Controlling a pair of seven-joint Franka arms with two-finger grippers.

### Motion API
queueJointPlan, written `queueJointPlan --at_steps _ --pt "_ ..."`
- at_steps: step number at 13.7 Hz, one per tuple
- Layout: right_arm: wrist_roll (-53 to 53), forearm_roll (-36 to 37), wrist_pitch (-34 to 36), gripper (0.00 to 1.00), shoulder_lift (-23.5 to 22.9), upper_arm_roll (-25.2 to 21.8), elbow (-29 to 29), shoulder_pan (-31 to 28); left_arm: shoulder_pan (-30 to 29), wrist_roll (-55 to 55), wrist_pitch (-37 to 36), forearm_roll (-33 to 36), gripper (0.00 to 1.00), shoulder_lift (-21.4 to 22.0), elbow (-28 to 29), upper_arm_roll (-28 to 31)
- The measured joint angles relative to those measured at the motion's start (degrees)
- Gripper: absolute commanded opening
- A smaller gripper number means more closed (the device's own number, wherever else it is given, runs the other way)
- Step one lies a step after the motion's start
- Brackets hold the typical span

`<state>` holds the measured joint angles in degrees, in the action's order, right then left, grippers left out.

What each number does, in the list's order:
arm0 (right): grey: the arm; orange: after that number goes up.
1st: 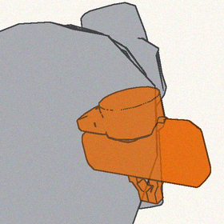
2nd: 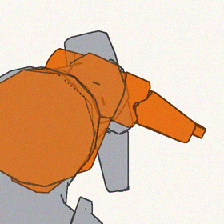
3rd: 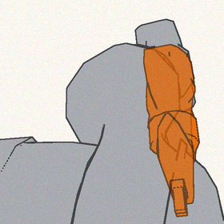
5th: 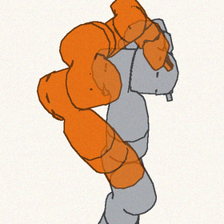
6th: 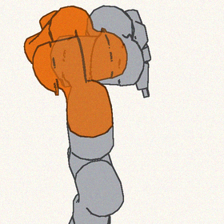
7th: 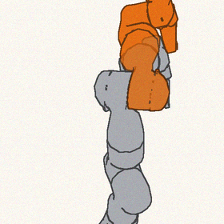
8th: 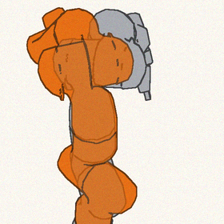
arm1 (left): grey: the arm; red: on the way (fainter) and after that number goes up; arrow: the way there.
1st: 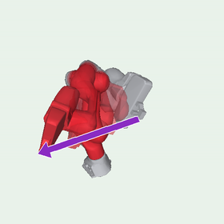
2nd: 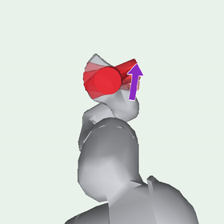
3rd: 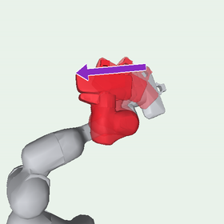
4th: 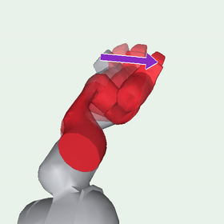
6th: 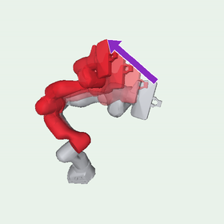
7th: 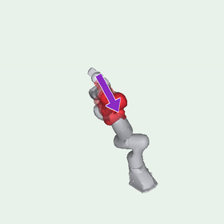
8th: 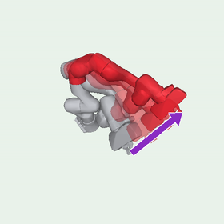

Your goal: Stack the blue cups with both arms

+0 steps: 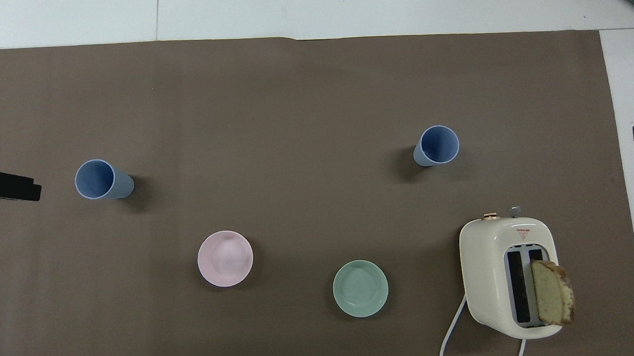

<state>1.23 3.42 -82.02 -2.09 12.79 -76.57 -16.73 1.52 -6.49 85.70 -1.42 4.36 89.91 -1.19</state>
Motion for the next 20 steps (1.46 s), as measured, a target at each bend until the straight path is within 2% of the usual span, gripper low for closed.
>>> queueJointPlan --at_steps 20 --pt "0.0 0.0 0.0 1.0 0.0 0.0 0.0 0.0 -0.2 0.2 1.7 0.0 1.0 -0.1 0.3 0.4"
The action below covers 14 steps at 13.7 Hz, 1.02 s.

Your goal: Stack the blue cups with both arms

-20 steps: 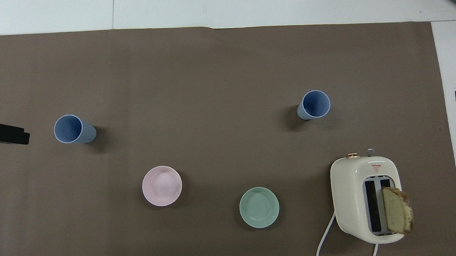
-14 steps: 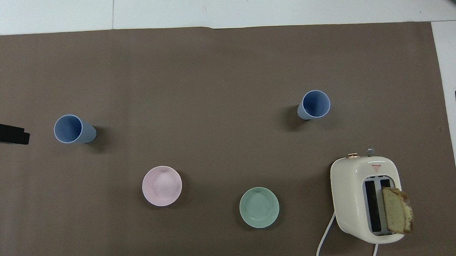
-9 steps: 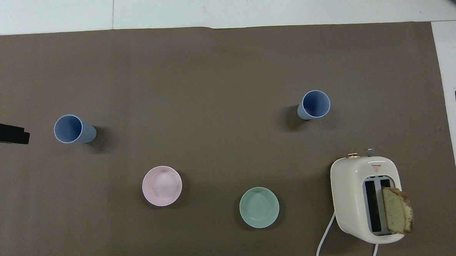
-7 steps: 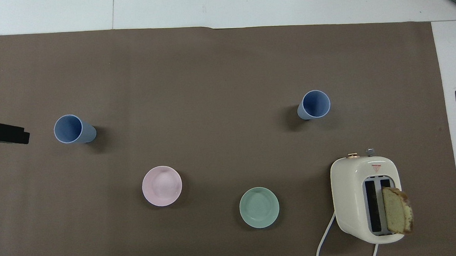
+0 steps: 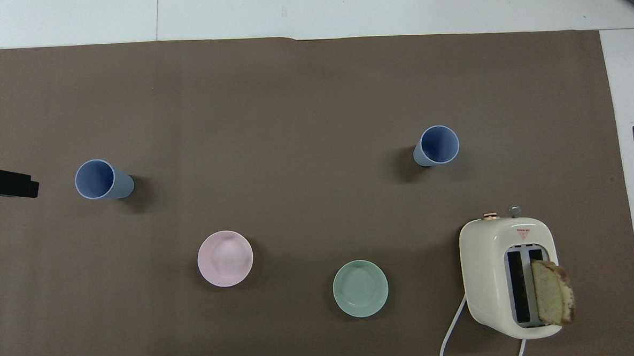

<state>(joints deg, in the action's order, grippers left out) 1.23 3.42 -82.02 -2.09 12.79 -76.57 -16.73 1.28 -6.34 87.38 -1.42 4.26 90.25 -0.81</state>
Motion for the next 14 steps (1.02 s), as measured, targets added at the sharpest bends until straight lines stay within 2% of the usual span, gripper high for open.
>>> queueJointPlan --at_steps 6,14 --pt "0.0 0.0 0.0 1.0 0.0 0.0 0.0 0.0 -4.9 0.1 11.2 0.0 1.0 -3.1 5.2 0.6" --pt "0.0 0.0 0.0 1.0 0.0 0.0 0.0 0.0 -8.5 0.9 19.5 0.0 1.0 -9.5 7.8 0.7"
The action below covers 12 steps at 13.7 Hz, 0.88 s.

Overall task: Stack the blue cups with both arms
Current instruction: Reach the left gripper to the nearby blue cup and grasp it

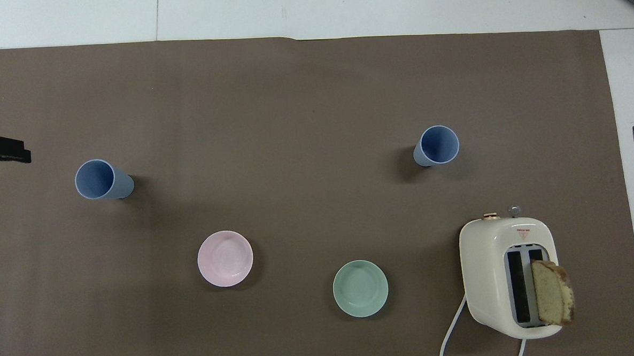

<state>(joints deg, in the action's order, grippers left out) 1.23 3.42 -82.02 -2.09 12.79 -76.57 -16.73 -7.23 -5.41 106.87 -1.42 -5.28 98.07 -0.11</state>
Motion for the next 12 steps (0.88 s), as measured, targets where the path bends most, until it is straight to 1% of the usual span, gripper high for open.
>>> queueJointPlan --at_steps 5,7,9,12 --pt "0.0 0.0 0.0 1.0 0.0 0.0 0.0 0.0 0.2 1.9 8.7 -0.6 1.0 -2.0 9.2 -0.6" --pt "0.0 0.0 0.0 1.0 0.0 0.0 0.0 0.0 0.3 2.8 11.0 -0.9 1.0 -3.4 10.5 -0.9" --pt "0.0 0.0 0.0 1.0 0.0 0.0 0.0 0.0 0.6 4.5 11.4 -1.0 1.0 -4.4 10.8 -0.9" --pt "0.0 0.0 0.0 1.0 0.0 0.0 0.0 0.0 1.5 7.1 14.4 -1.1 0.99 -4.7 13.6 -1.1"
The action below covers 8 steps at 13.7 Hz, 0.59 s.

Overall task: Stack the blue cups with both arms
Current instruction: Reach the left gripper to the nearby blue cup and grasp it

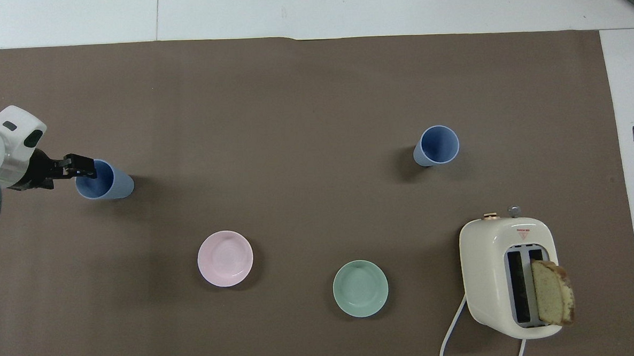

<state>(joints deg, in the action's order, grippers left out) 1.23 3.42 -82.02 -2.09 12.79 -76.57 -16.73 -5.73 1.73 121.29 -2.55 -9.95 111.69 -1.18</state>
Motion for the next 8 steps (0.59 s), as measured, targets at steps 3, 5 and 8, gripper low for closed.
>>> queueJointPlan --at_steps 3,5,8 --pt "0.0 0.0 0.0 1.0 0.0 0.0 0.0 0.0 0.2 0.9 1.0 -0.1 0.18 0.0 1.2 0.0" --pt "0.0 0.0 0.0 1.0 0.0 0.0 0.0 0.0 0.2 1.2 1.0 -0.1 0.0 0.0 1.2 0.0" --pt "0.0 0.0 0.0 1.0 0.0 0.0 0.0 0.0 0.2 1.2 0.9 -0.5 0.0 0.0 1.1 0.0"
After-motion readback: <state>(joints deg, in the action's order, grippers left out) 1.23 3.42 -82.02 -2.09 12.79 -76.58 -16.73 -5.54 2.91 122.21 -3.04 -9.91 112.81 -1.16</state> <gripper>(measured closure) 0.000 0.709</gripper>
